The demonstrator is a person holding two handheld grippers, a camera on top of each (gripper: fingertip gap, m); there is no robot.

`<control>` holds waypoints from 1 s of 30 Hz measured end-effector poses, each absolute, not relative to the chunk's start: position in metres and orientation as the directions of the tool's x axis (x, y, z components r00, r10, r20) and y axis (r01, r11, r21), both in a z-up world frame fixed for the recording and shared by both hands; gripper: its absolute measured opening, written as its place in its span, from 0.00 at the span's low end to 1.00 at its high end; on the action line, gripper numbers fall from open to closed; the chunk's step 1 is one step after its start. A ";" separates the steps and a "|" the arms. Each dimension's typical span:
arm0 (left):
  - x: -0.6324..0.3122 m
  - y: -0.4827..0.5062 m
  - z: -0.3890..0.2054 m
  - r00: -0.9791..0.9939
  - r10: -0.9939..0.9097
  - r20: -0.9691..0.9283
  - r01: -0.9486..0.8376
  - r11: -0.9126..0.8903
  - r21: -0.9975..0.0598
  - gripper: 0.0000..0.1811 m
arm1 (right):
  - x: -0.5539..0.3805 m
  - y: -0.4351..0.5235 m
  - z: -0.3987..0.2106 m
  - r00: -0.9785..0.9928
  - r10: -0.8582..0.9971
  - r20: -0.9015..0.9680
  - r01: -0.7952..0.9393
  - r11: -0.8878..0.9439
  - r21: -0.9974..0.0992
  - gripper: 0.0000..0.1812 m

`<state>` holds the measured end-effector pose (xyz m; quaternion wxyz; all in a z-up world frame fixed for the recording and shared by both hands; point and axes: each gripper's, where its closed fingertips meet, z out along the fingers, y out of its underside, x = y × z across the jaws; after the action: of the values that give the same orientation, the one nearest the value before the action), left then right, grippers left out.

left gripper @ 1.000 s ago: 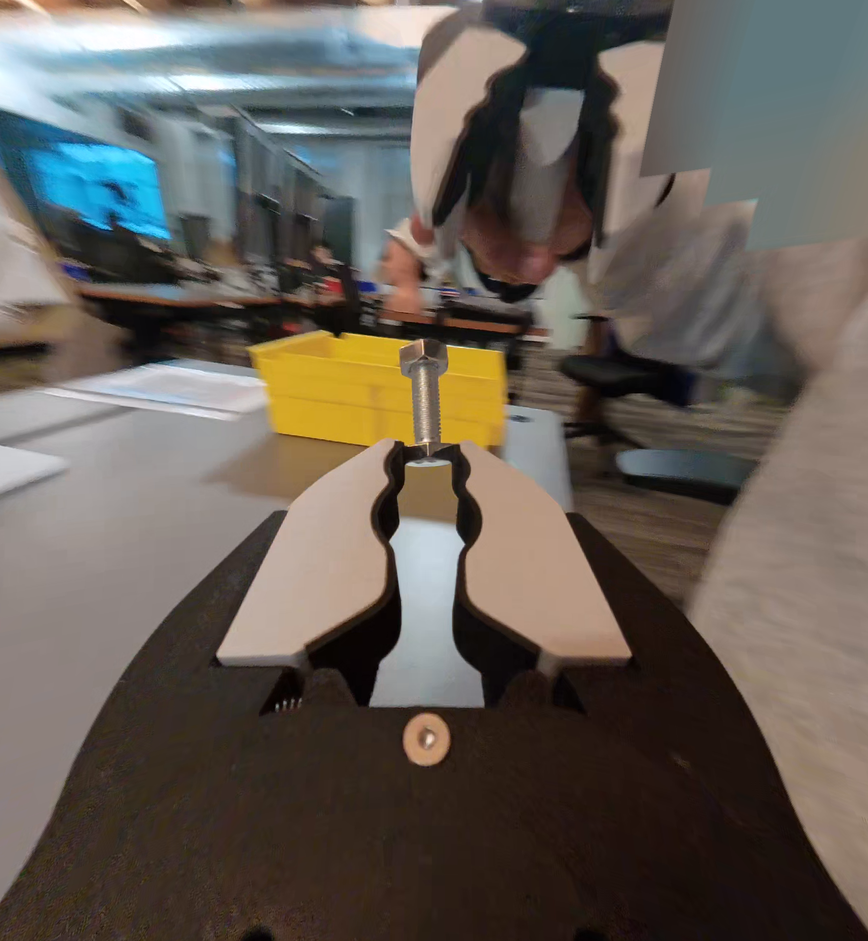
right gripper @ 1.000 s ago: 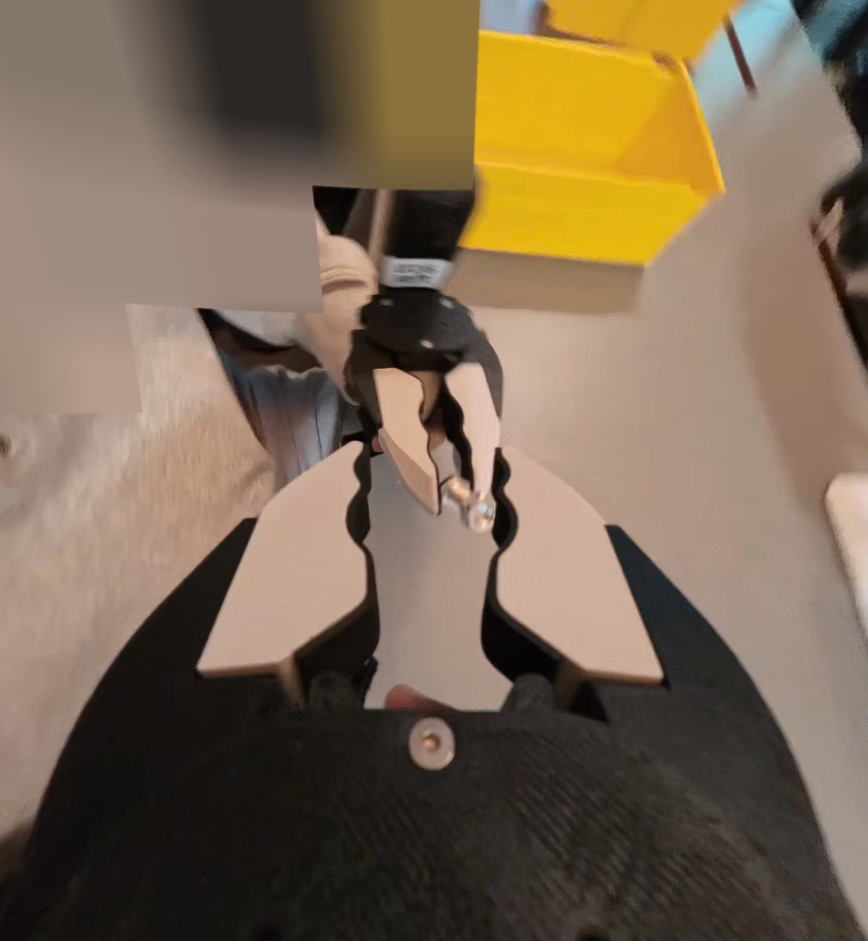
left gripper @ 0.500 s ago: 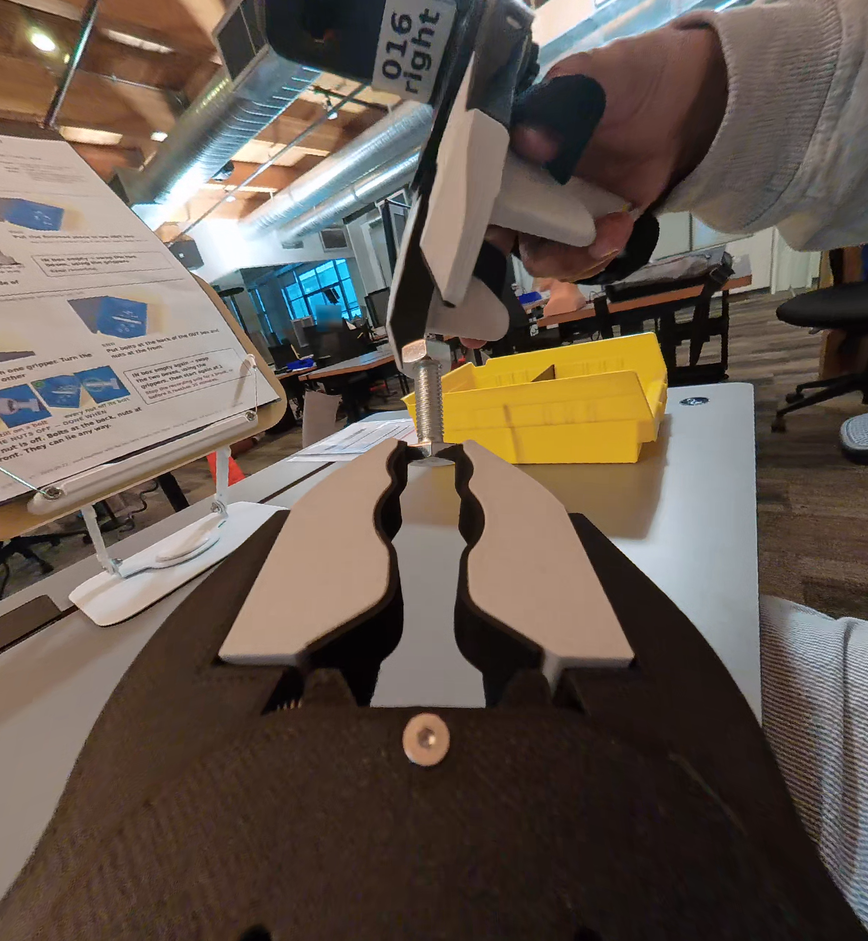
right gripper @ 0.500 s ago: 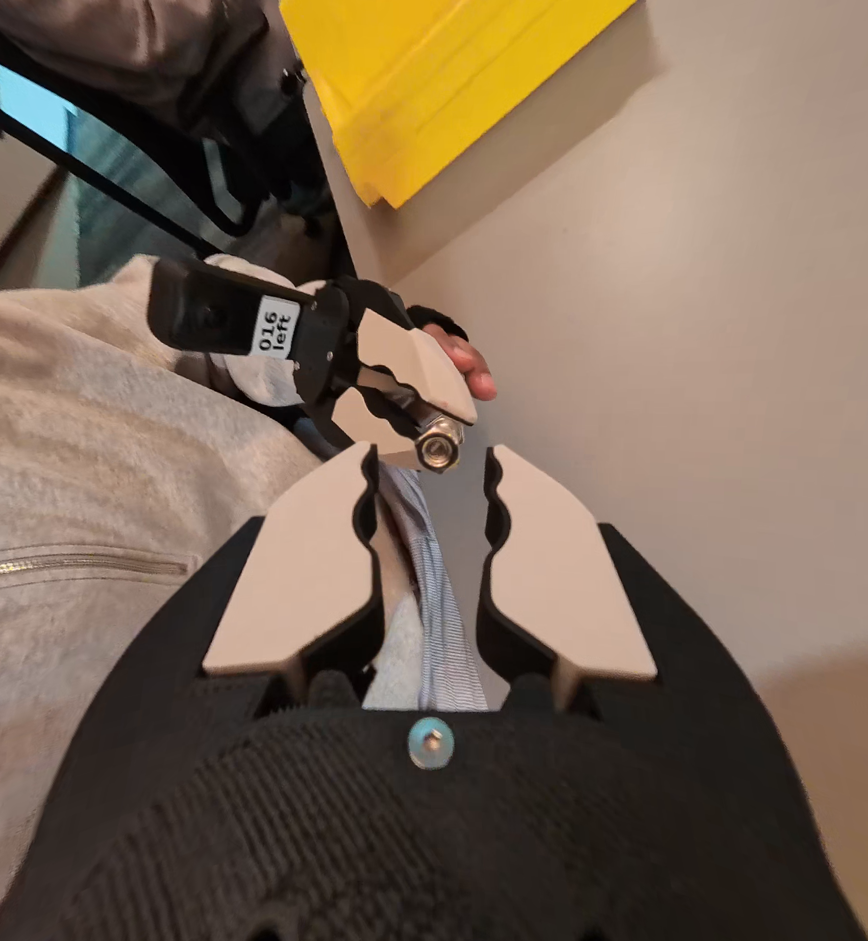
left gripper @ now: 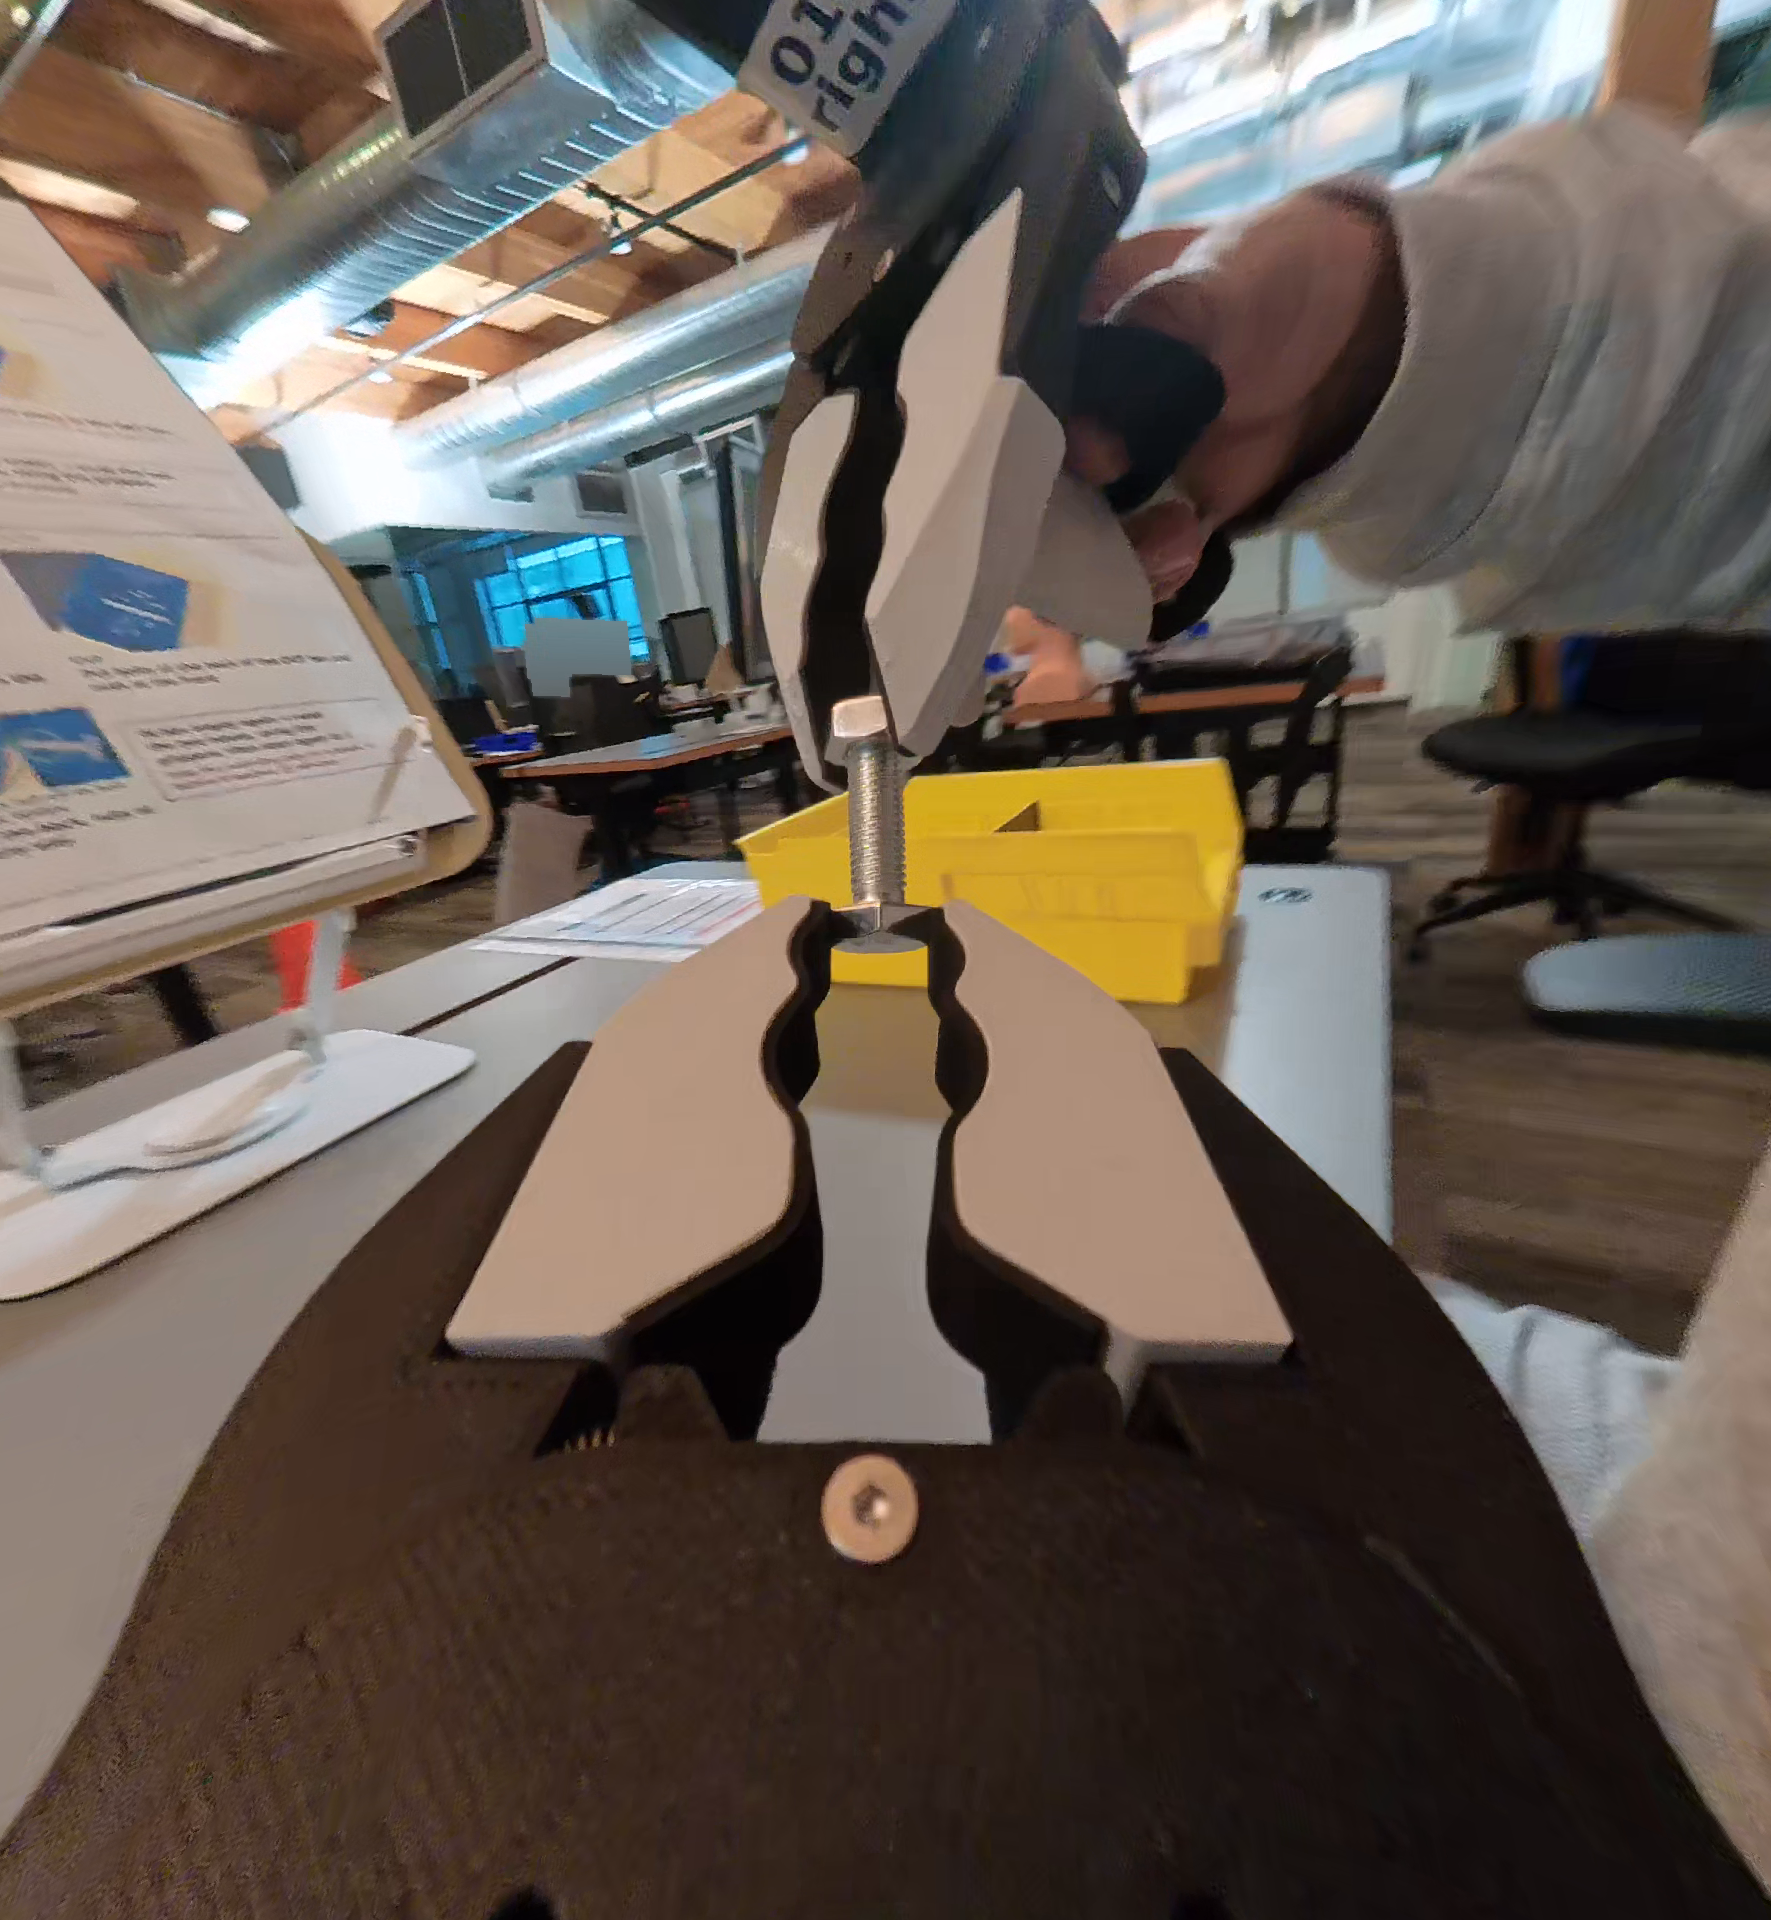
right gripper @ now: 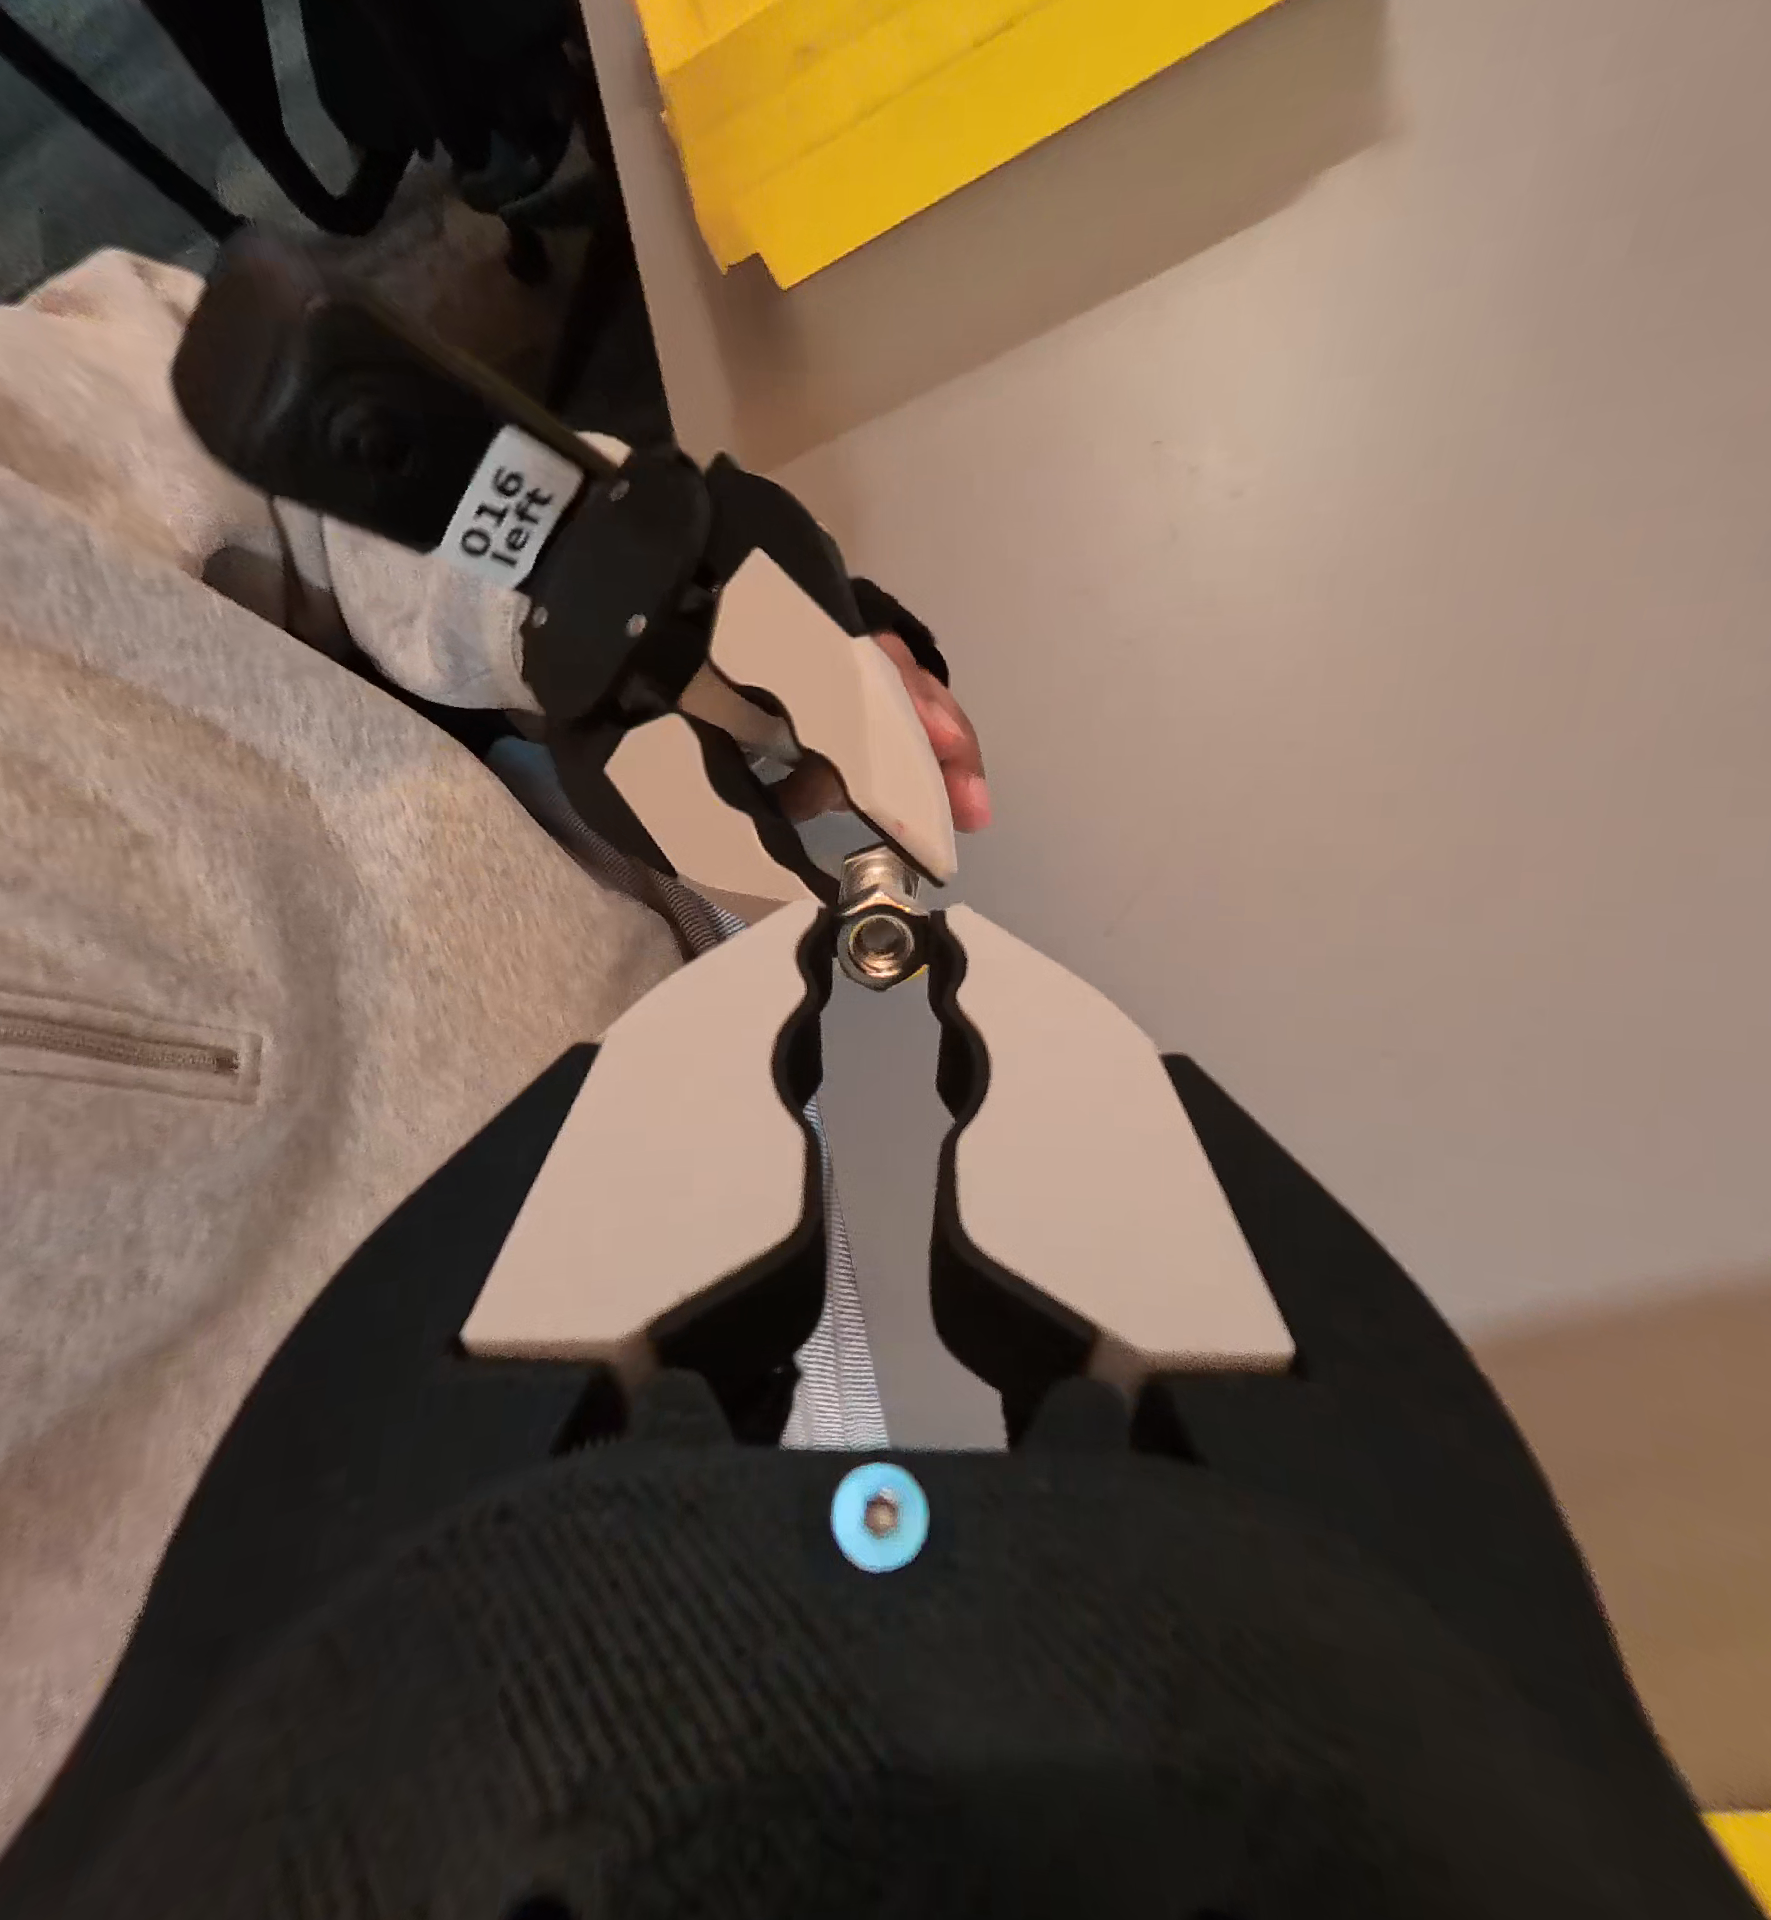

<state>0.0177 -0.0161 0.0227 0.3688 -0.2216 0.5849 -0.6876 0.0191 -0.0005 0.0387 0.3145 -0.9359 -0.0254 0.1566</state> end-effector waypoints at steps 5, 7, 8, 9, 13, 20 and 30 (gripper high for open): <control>0.007 -0.023 0.032 -0.752 -0.659 0.011 0.168 -0.208 -0.964 0.10 | 0.009 -0.005 0.049 0.934 0.303 -0.188 0.123 -0.769 -0.628 0.10; 0.001 -0.028 0.033 -0.808 -0.586 0.063 0.114 -0.260 -0.959 0.10 | 0.003 -0.008 0.050 0.912 0.385 -0.141 0.215 -0.742 -0.635 0.10; -0.002 -0.030 0.034 -0.836 -0.540 0.096 0.079 -0.292 -0.953 0.10 | 0.000 -0.010 0.050 0.897 0.426 -0.120 0.257 -0.722 -0.643 0.10; -0.005 -0.032 0.035 -0.860 -0.495 0.127 0.045 -0.321 -0.946 0.10 | -0.003 -0.012 0.051 0.880 0.464 -0.103 0.293 -0.700 -0.651 0.10; -0.018 -0.039 0.038 -0.922 -0.306 0.238 -0.105 -0.394 -0.913 0.10 | -0.013 -0.019 0.054 0.819 0.569 -0.077 0.373 -0.629 -0.682 0.10; -0.033 -0.044 0.039 -0.917 0.006 0.399 -0.362 -0.437 -0.823 0.09 | -0.025 -0.029 0.054 0.710 0.704 0.035 0.513 -0.482 -0.710 0.10; -0.037 -0.032 0.048 -0.764 0.353 0.539 -0.644 -0.461 -0.611 0.10 | -0.030 -0.029 0.058 0.482 0.780 0.399 0.768 -0.157 -0.621 0.10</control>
<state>-0.0371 -0.0319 0.0476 -0.2976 -0.1708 0.4256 -0.8373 -0.0297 -0.0290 0.0578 0.4031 -0.7606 -0.5088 0.0072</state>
